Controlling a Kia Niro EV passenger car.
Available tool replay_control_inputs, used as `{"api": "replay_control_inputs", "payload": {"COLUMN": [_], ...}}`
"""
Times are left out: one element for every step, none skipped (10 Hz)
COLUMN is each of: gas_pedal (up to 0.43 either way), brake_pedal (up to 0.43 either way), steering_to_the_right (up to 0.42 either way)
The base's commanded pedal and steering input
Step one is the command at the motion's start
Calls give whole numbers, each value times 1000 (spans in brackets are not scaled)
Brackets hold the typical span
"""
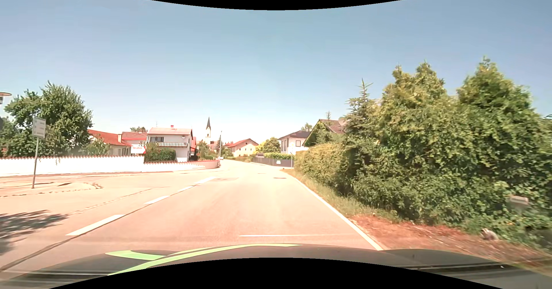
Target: Follow the waypoints while adhering to traffic rules and regulations
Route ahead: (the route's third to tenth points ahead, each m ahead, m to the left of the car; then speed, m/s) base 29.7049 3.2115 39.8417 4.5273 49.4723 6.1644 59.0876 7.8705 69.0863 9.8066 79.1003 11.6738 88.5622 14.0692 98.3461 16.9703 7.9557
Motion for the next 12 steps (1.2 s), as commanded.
{"api": "replay_control_inputs", "payload": {"gas_pedal": [59, 59, 59, 59, 59, 59, 59, 59, 59, 67, 67, 67], "brake_pedal": [0, 0, 0, 0, 0, 0, 0, 0, 0, 0, 0, 0], "steering_to_the_right": [-11, -11, -11, -11, -11, -11, -11, -11, -11, -11, -11, -11]}}
